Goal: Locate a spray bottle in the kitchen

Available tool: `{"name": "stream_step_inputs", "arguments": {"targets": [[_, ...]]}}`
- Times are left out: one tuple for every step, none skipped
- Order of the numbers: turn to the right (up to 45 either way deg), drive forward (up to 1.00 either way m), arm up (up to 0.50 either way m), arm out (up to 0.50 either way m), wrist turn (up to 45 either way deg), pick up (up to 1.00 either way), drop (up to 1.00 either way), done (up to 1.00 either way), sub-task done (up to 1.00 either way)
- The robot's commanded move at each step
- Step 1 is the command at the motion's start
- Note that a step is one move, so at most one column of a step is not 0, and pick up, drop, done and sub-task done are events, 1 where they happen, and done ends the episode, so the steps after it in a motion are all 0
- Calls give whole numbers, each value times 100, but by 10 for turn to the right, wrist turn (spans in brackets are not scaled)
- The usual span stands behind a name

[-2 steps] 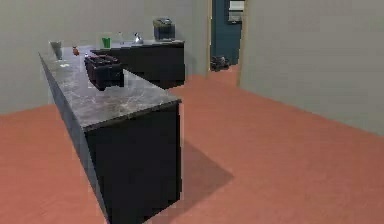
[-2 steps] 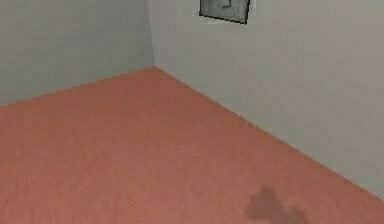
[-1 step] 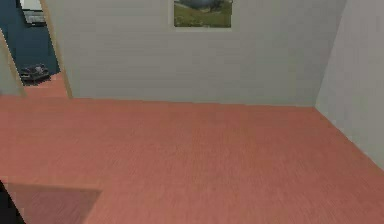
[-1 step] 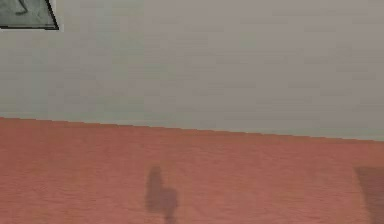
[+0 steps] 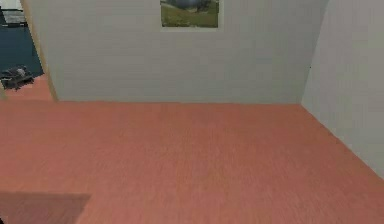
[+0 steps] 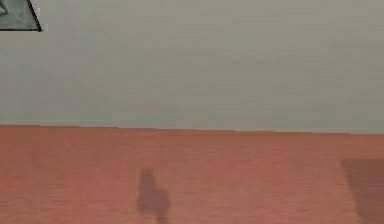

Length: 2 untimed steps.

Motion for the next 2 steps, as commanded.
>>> {"name": "stream_step_inputs", "arguments": {"targets": [[0,10,0,0,0,0,0,0,0],[-450,0,0,0,0,0,0,0,0]]}}
